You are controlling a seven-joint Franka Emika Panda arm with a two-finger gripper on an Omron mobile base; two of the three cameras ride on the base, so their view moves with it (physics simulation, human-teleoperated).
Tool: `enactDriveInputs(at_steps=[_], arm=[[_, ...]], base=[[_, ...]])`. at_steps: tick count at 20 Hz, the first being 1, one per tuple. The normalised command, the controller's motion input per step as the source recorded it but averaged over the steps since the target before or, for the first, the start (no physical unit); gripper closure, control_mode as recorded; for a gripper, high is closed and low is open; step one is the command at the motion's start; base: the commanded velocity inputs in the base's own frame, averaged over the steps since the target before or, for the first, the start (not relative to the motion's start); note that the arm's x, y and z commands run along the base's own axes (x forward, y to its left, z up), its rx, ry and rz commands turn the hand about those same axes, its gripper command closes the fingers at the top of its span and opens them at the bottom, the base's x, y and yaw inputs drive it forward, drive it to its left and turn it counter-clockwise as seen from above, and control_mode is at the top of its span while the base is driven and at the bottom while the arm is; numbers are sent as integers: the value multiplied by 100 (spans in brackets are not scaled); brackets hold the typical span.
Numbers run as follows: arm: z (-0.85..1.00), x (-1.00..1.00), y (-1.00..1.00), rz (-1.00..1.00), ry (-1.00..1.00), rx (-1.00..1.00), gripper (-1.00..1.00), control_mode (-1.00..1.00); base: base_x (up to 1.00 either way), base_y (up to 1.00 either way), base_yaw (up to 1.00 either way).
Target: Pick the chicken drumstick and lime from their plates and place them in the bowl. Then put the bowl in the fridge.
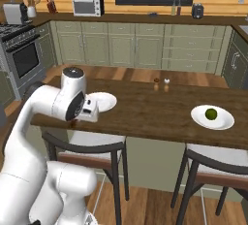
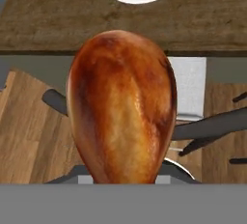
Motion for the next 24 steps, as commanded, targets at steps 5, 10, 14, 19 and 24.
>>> enactDriveInputs(at_steps=[5, 10, 14, 19, 24], arm=[[12, -20, -3, -1, 0, 0, 100, 100], [0, 0, 0, 0, 0, 0, 100, 100], [0, 0, 0, 0, 0, 0, 100, 100], [0, 0, 0, 0, 0, 0, 100, 100], [0, 0, 0, 0, 0, 0, 100, 100]], base=[[-77, -50, -6], [-55, -100, 0], [-8, -100, 0], [0, -100, 0], [42, -100, -1]])
